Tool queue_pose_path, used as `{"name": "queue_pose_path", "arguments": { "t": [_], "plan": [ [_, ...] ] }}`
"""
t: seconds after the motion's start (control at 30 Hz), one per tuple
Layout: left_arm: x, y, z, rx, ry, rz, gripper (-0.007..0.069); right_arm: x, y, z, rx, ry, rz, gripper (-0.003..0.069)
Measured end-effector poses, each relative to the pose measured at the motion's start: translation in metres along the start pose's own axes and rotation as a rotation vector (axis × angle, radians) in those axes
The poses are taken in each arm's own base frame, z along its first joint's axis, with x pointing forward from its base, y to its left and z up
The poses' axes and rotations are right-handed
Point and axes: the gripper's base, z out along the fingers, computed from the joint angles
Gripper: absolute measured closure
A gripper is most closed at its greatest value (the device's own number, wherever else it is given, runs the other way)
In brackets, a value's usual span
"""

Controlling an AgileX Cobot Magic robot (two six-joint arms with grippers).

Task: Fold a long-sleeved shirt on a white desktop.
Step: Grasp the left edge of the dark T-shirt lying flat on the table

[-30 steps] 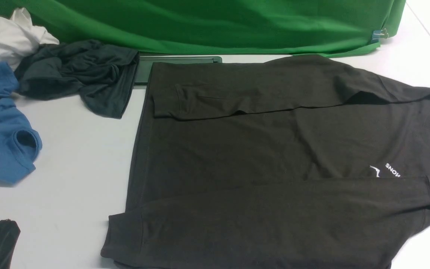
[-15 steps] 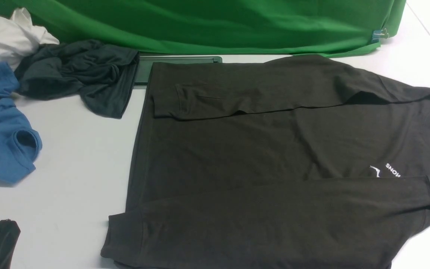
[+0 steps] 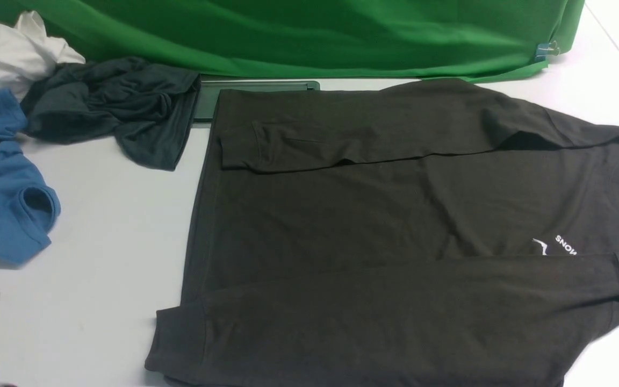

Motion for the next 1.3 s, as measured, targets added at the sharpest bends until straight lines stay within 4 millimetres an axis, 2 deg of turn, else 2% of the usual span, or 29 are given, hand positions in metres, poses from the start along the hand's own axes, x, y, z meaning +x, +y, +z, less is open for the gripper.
{"name": "queue_pose_path", "arguments": {
  "t": [0.07, 0.17, 0.2, 0.3, 0.33, 0.37, 0.4, 0.43, 0.47, 0.53, 0.57, 0.63, 0.67, 0.77, 0.8, 0.87, 0.93, 0.97, 1.07, 1.13, 1.17, 1.27, 1.3],
  "plan": [
    [-0.015, 0.002, -0.001, -0.010, -0.164, -0.152, 0.0603, -0.004, 0.003, 0.000, -0.034, -0.042, 0.011, 0.0418],
    [-0.032, 0.005, -0.006, -0.013, -0.367, -0.241, 0.0603, -0.010, 0.008, -0.001, -0.089, -0.108, 0.012, 0.0418],
    [-0.033, 0.005, -0.006, -0.013, -0.378, -0.245, 0.0603, -0.010, 0.008, 0.000, -0.088, -0.107, 0.012, 0.0418],
    [-0.059, 0.002, -0.010, 0.023, -0.448, -0.330, 0.0603, -0.030, 0.021, 0.011, -0.103, -0.129, 0.011, 0.0418],
    [-0.060, 0.001, -0.010, 0.027, -0.439, -0.334, 0.0603, -0.035, 0.024, 0.013, -0.106, -0.134, 0.011, 0.0418],
    [-0.088, -0.006, -0.011, 0.059, -0.441, -0.317, 0.0603, -0.055, 0.037, 0.024, -0.112, -0.147, 0.010, 0.0418],
    [-0.101, -0.009, -0.010, 0.070, -0.420, -0.299, 0.0603, -0.069, 0.045, 0.033, -0.109, -0.148, 0.009, 0.0418],
    [-0.129, -0.015, -0.011, 0.087, -0.422, -0.265, 0.0603, -0.088, 0.057, 0.043, -0.102, -0.147, 0.007, 0.0418],
    [-0.140, -0.018, -0.008, 0.086, -0.393, -0.236, 0.0603, -0.097, 0.062, 0.052, -0.087, -0.131, 0.007, 0.0418],
    [-0.176, -0.025, -0.005, 0.090, -0.369, -0.175, 0.0603, -0.127, 0.079, 0.073, -0.037, -0.086, -0.007, 0.0418],
    [-0.197, -0.029, 0.002, 0.085, -0.318, -0.145, 0.0603, -0.138, 0.085, 0.088, 0.009, -0.034, -0.037, 0.0418],
    [-0.222, -0.034, 0.018, 0.069, -0.210, -0.114, 0.0603, -0.156, 0.094, 0.113, 0.097, 0.077, -0.142, 0.0418],
    [-0.232, -0.036, 0.032, 0.058, -0.114, -0.106, 0.0603, -0.161, 0.096, 0.126, 0.136, 0.138, -0.191, 0.0418],
    [-0.233, -0.039, 0.068, 0.040, 0.123, -0.097, 0.0603, -0.162, 0.096, 0.152, 0.188, 0.290, -0.301, 0.0418],
    [-0.229, -0.041, 0.082, 0.039, 0.212, -0.099, 0.0603, -0.155, 0.094, 0.162, 0.195, 0.354, -0.318, 0.0418],
    [-0.207, -0.045, 0.110, 0.052, 0.420, -0.132, 0.0603, -0.131, 0.092, 0.177, 0.178, 0.502, -0.307, 0.0418],
    [-0.190, -0.050, 0.125, 0.077, 0.556, -0.137, 0.0603, -0.110, 0.092, 0.183, 0.153, 0.617, -0.298, 0.0418],
    [-0.176, -0.053, 0.134, 0.104, 0.655, -0.121, 0.0603, -0.092, 0.093, 0.185, 0.118, 0.710, -0.297, 0.0418],
    [-0.134, -0.066, 0.151, 0.208, 0.935, -0.072, 0.0603, -0.048, 0.102, 0.179, 0.003, 0.913, -0.327, 0.0418],
    [-0.123, -0.068, 0.153, 0.232, 1.006, -0.075, 0.0603, -0.034, 0.105, 0.174, -0.033, 0.973, -0.339, 0.0418],
    [-0.109, -0.070, 0.154, 0.249, 1.083, -0.078, 0.0603, -0.015, 0.111, 0.163, -0.099, 1.046, -0.348, 0.0418],
    [-0.094, -0.069, 0.148, 0.244, 1.133, -0.103, 0.0603, 0.009, 0.114, 0.144, -0.172, 1.144, -0.370, 0.0418],
    [-0.086, -0.067, 0.140, 0.234, 1.149, -0.117, 0.0603, 0.017, 0.113, 0.138, -0.188, 1.177, -0.380, 0.0418]
  ]
}}
